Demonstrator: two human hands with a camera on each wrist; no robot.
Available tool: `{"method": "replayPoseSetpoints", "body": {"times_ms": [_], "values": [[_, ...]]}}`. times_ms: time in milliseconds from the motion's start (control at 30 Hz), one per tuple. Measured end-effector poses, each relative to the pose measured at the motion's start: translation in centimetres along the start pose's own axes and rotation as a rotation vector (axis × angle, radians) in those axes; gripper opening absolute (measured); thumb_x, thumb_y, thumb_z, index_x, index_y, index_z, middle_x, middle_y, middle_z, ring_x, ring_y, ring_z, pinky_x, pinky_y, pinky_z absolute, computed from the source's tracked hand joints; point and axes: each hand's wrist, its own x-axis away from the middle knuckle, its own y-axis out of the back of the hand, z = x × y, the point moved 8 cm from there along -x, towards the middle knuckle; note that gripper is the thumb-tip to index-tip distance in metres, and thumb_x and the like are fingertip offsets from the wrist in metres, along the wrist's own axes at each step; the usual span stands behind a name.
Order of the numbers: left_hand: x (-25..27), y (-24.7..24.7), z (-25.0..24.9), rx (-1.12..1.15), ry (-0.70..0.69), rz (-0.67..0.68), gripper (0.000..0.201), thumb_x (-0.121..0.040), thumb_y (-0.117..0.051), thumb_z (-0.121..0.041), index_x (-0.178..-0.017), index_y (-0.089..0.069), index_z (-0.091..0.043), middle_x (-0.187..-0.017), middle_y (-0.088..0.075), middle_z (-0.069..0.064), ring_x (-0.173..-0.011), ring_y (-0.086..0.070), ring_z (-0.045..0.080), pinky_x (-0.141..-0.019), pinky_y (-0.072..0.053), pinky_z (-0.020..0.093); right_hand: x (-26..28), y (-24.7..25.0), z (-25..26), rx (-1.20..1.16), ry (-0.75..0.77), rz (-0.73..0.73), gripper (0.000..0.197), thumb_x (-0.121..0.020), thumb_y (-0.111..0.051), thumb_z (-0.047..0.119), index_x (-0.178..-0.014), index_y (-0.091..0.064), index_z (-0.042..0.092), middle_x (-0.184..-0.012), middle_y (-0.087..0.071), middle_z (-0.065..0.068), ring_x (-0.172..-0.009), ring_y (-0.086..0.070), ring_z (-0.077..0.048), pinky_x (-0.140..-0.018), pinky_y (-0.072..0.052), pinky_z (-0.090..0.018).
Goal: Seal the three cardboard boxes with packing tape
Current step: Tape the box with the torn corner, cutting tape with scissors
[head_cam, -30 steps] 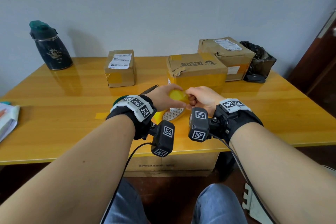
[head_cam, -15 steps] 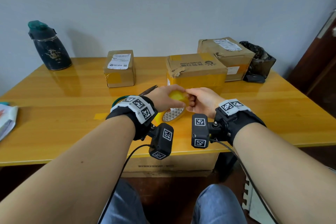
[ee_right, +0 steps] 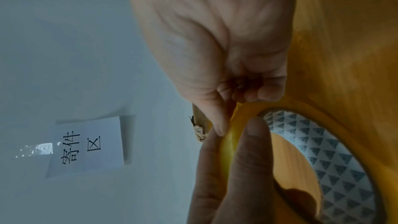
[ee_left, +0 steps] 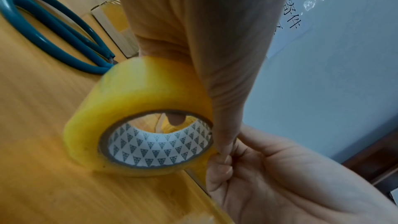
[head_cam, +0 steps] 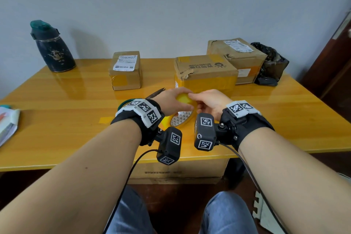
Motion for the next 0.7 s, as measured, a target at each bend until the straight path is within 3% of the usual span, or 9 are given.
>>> {"method": "replayPoseSetpoints", "body": {"times_ms": [267, 500, 633, 700], "values": [[0.3, -0.1, -0.2, 0.025, -0.016, 0.038, 0.055, -0.087, -0.068, -0.033, -0.137, -0.044, -0.034, -0.133, -0.048, -0.001, -0.078, -0.056, 0.005, -0.055, -0.046, 0.012, 0.1, -0.4, -0.1, -0.188, 0.019, 0.075, 0.013, -0.089, -0.062, 0.003, -0.079, -0.054, 0.003, -0.068, -0.036, -0.006, -0.06, -0.037, -0.015, -0.06, -0.041, -0.03], [0.4, -0.1, -0.3, -0.032, -0.039, 0.047, 0.057, -0.086, -0.069, -0.038, -0.138, -0.044, -0.037, -0.14, -0.046, -0.003, -0.106, -0.052, 0.011, -0.073, -0.043, 0.016, -0.3, 0.0, -0.7, -0.213, -0.01, 0.146, 0.01, -0.09, -0.062, 0.005, -0.083, -0.054, 0.003, -0.066, -0.039, -0.006, -0.049, -0.049, -0.016, -0.064, -0.043, -0.034], [0.5, 0.0, -0.3, -0.029, -0.053, 0.056, 0.058, -0.086, -0.069, -0.036, -0.138, -0.044, -0.038, -0.141, -0.045, -0.003, -0.107, -0.05, 0.009, -0.075, -0.042, 0.015, -0.4, 0.1, -0.9, -0.253, -0.027, 0.189, 0.008, -0.09, -0.06, 0.005, -0.086, -0.054, 0.003, -0.065, -0.038, -0.006, -0.051, -0.047, -0.015, -0.063, -0.043, -0.033], [0.6, -0.1, -0.4, -0.04, -0.058, 0.065, 0.058, -0.086, -0.069, -0.036, -0.138, -0.044, -0.039, -0.143, -0.044, -0.003, -0.109, -0.05, 0.01, -0.083, -0.043, 0.021, -0.4, 0.1, -1.1, -0.291, -0.049, 0.21, 0.009, -0.091, -0.058, 0.005, -0.084, -0.053, 0.004, -0.065, -0.036, -0.004, -0.054, -0.043, -0.013, -0.058, -0.045, -0.028]]}}
